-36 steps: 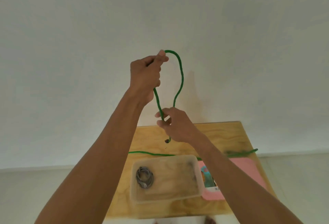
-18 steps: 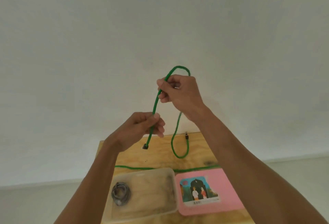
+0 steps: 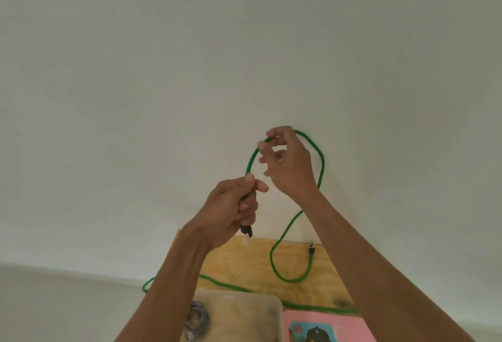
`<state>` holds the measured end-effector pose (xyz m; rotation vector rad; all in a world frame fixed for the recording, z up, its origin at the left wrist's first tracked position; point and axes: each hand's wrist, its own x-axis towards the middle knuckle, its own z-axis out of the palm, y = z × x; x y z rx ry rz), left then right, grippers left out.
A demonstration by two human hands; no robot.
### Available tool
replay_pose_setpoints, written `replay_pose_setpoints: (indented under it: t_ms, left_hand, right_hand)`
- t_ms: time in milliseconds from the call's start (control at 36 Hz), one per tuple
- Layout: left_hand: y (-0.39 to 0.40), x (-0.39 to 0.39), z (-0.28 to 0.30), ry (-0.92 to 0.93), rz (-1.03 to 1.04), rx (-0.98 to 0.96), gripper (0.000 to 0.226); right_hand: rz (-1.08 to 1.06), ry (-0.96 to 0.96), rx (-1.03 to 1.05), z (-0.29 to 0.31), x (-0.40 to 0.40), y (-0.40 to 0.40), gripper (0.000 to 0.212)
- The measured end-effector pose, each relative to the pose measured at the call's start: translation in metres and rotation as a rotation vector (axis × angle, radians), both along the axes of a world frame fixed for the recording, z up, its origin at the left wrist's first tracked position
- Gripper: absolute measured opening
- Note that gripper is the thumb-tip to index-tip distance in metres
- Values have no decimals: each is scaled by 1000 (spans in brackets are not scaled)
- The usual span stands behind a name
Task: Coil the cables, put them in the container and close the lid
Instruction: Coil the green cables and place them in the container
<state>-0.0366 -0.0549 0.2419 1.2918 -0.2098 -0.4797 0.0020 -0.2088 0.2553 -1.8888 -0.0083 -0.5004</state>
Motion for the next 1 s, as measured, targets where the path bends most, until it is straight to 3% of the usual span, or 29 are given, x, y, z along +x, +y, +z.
replay_pose_setpoints:
  t_ms: [83, 167, 222, 306, 361, 389, 472, 528, 639, 806, 889, 1000]
  left_hand:
    - [0, 3, 13, 25, -65, -128, 36]
    - [-5, 5, 25, 34, -135, -280, 32]
    - [-11, 8, 31, 26, -117, -357, 35]
    - [-20, 16, 41, -12, -52, -414, 34]
    - [-24, 23, 48, -39, 11, -426, 33]
    - [-26, 27, 51, -44, 45, -435, 33]
    - [-29, 39, 57, -56, 110, -416, 33]
    - [-30, 49, 59, -75, 157, -357, 32]
    - [-29, 69, 60, -129, 209, -234, 29]
    - [-29, 85, 62, -212, 215, -191, 29]
    - [-25, 91, 59, -276, 195, -105, 28]
    - [-18, 94, 51, -402, 152, 40, 26]
  right_hand:
    - [287, -30, -216, -11, 5, -6, 33]
    - [243, -223, -531, -12, 10, -10, 52]
    - [277, -160, -455, -6, 13, -6, 35]
    - [401, 35, -169, -5, 6, 6, 47]
    - [268, -47, -337, -17, 3, 5, 21]
    - [166, -62, -416, -23, 6, 5, 23]
    - [169, 117, -73, -25, 0, 12, 22]
    - [197, 132, 15, -21, -5, 16, 33]
    - [129, 151, 203, -19, -12, 23, 35]
    - [21, 176, 368, -20, -22, 22, 22]
    - [-27, 148, 325, -23, -24, 21, 16]
    - [4, 56, 86, -18, -26, 15, 8]
